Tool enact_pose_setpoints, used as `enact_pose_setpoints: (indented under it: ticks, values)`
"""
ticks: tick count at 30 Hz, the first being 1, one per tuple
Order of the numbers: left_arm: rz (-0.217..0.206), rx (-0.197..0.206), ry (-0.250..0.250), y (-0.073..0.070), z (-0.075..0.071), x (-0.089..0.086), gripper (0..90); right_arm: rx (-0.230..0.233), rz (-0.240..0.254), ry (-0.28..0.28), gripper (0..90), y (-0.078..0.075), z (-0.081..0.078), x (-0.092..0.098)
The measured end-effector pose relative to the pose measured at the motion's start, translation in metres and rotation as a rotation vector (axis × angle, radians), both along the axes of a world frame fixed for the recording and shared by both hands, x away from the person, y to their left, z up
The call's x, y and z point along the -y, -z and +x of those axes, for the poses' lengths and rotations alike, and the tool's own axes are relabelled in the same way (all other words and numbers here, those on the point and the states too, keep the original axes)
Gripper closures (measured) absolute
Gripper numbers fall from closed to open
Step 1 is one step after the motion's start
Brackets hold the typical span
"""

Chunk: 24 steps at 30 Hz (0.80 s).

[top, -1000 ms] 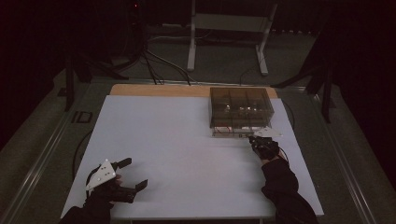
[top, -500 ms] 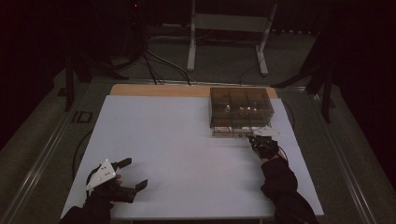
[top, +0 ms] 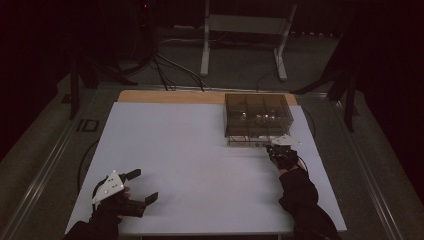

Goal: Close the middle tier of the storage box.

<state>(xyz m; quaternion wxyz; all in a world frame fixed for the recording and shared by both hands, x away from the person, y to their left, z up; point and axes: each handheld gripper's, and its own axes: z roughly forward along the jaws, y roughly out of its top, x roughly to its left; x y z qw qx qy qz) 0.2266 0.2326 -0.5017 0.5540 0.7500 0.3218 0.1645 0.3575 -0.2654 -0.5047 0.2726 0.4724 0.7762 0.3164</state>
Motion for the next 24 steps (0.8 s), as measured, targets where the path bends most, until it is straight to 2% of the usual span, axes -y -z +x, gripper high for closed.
enact_pose_setpoints:
  ticks: [24]
  values:
    - [-0.003, 0.0, -0.003, -0.0005, -0.0008, -0.0009, 1.1, 0.007, 0.003, 0.014, 90.0, -0.0039, 0.0062, 0.0019]
